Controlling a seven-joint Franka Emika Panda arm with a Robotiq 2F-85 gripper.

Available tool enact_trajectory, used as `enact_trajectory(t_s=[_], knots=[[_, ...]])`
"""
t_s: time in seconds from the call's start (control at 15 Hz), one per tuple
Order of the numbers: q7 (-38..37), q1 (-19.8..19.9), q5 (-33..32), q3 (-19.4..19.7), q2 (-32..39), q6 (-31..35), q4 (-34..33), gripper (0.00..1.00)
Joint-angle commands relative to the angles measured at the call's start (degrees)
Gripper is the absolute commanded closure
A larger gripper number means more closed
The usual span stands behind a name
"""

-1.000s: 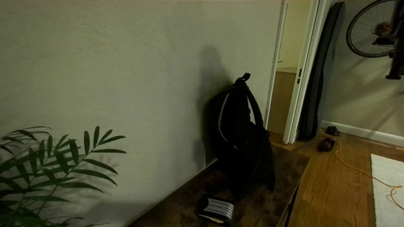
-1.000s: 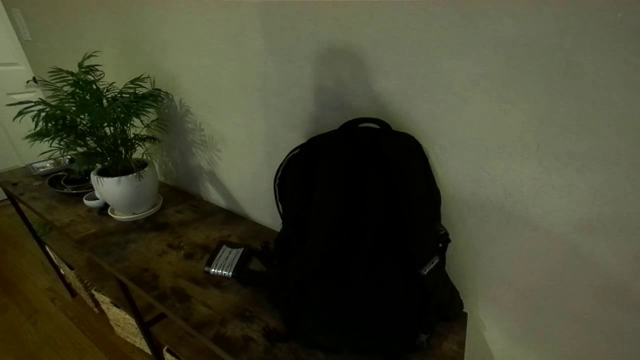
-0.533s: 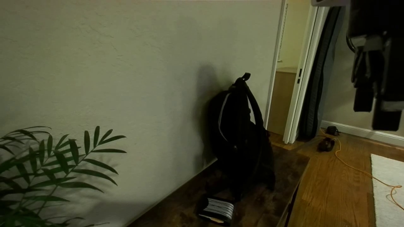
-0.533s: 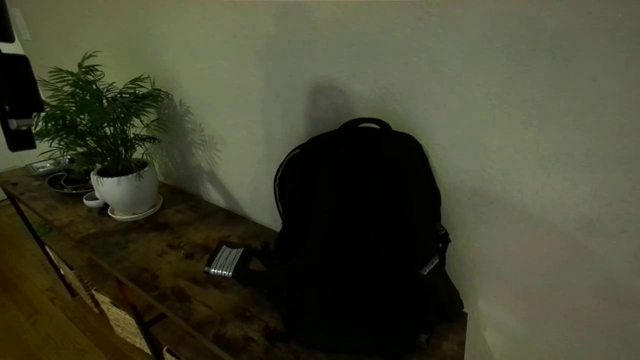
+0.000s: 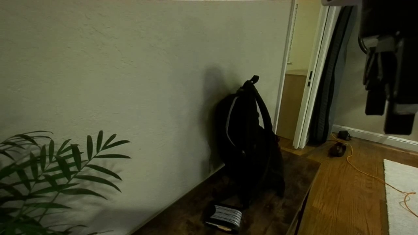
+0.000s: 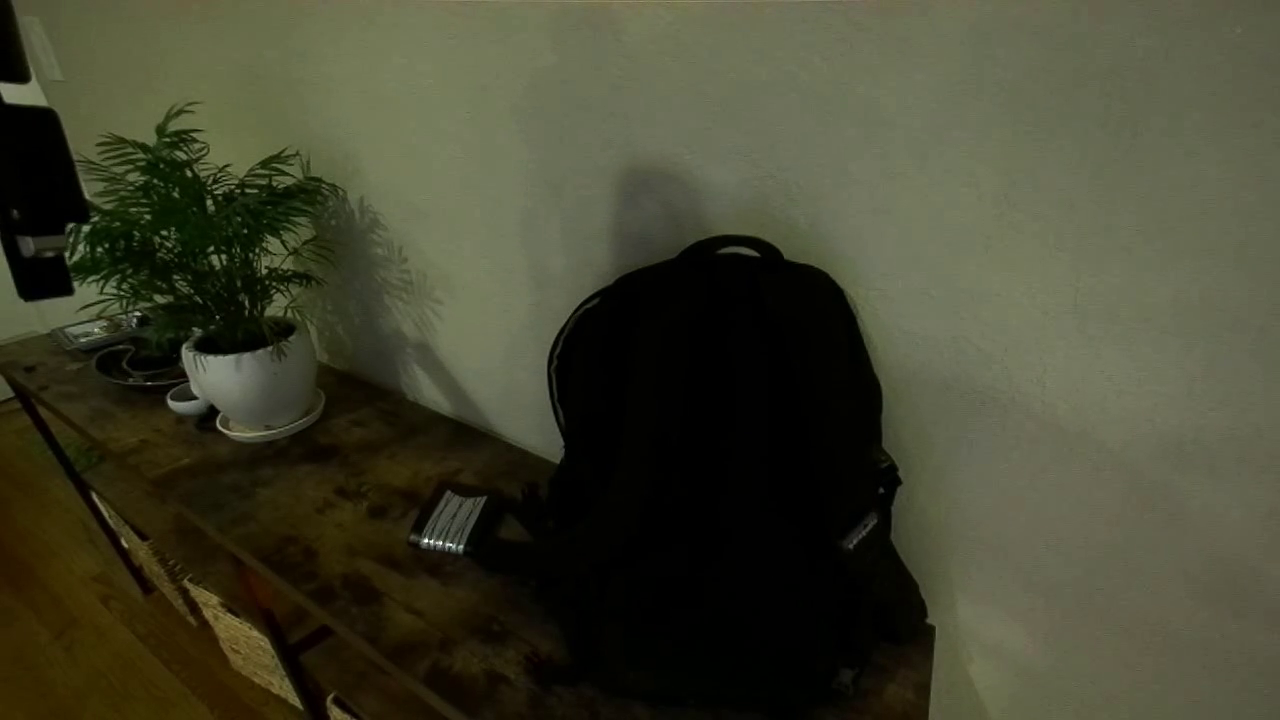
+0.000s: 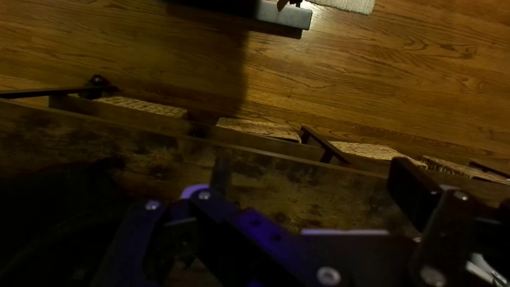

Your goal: Pick up the wallet and put it in the bag

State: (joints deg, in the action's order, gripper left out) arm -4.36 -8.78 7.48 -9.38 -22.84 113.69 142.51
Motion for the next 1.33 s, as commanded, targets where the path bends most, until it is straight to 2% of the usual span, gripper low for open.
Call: enact_trajectory(t_s=[0.0, 0.33, 0.6, 0.87, 1.0, 1.07, 1.27], knots=[[0.3, 0.1, -0.7, 0.0, 2.9, 3.5, 0.3, 0.00], [-1.4, 1.1, -5.2, -0.4, 14.4, 14.4, -1.2, 0.00], [-2.3, 1.3, -9.0, 0.4, 23.4, 19.7, -3.8, 0.00], [-3.8, 0.9, -12.1, 1.7, 30.0, 22.1, -7.7, 0.00], [-4.7, 0.5, -13.1, 2.2, 32.1, 20.9, -10.2, 0.00], [-2.2, 0.6, -11.2, 1.9, 30.4, 21.1, -8.1, 0.00], [-2.7, 0.6, -11.5, 2.1, 32.6, 21.1, -10.3, 0.00]])
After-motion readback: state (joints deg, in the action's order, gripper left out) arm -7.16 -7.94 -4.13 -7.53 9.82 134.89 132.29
